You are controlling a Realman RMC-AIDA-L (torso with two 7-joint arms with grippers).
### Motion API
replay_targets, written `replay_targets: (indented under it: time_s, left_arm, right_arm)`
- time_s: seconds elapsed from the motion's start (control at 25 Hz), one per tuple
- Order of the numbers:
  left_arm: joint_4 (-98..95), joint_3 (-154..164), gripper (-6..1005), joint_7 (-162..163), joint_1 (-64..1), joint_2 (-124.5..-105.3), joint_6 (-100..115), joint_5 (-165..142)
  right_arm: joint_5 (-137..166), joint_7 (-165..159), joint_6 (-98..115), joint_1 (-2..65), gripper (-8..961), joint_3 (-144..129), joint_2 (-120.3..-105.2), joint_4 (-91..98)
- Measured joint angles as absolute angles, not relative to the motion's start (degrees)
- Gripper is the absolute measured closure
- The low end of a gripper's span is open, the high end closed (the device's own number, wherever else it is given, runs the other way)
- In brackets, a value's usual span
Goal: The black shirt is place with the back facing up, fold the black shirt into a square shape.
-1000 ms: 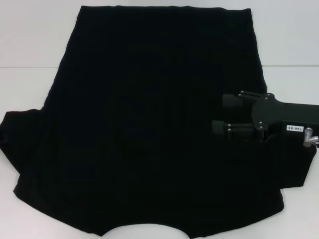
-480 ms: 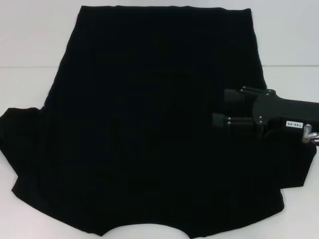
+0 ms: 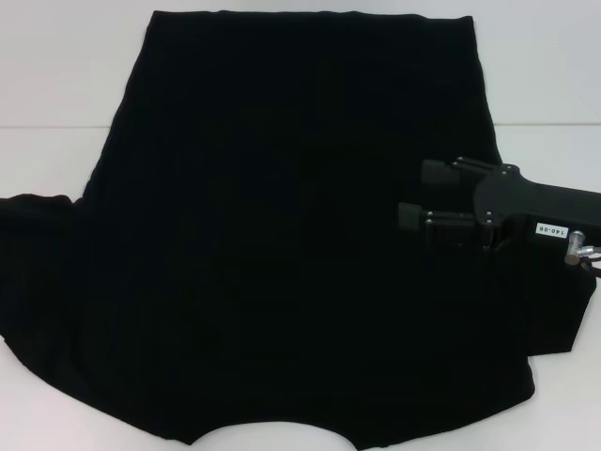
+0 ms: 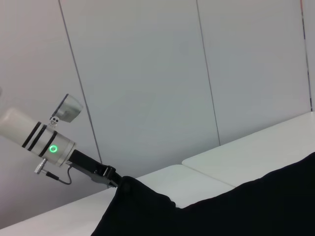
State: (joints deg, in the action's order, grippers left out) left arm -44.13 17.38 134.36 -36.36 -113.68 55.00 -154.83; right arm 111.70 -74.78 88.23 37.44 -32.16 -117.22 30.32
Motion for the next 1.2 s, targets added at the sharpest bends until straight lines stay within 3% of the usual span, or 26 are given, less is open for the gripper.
replay_targets:
  time_s: [0.4,0.8,1.2]
  left_arm:
    - [-43.42,17.41,970,133.52,-36.72,-113.7,53.84,-153.63]
    - [-44.96,18.01,969,131.45,-37.88,-113.56,69.53,-143.29]
    - [-44.24,24.88,969,128.17,-40.25,-115.22,71.98,-137.55]
  right_arm:
    - [111.61,-74.88,88.23,37.45,131,-32.08,-117.33,30.0]
    - [111.61,-74.88,88.36,36.92,138,-31.97,-117.33,29.52]
    - [111.62,-74.87,88.75,36.39,145,-31.99,-117.33,29.52]
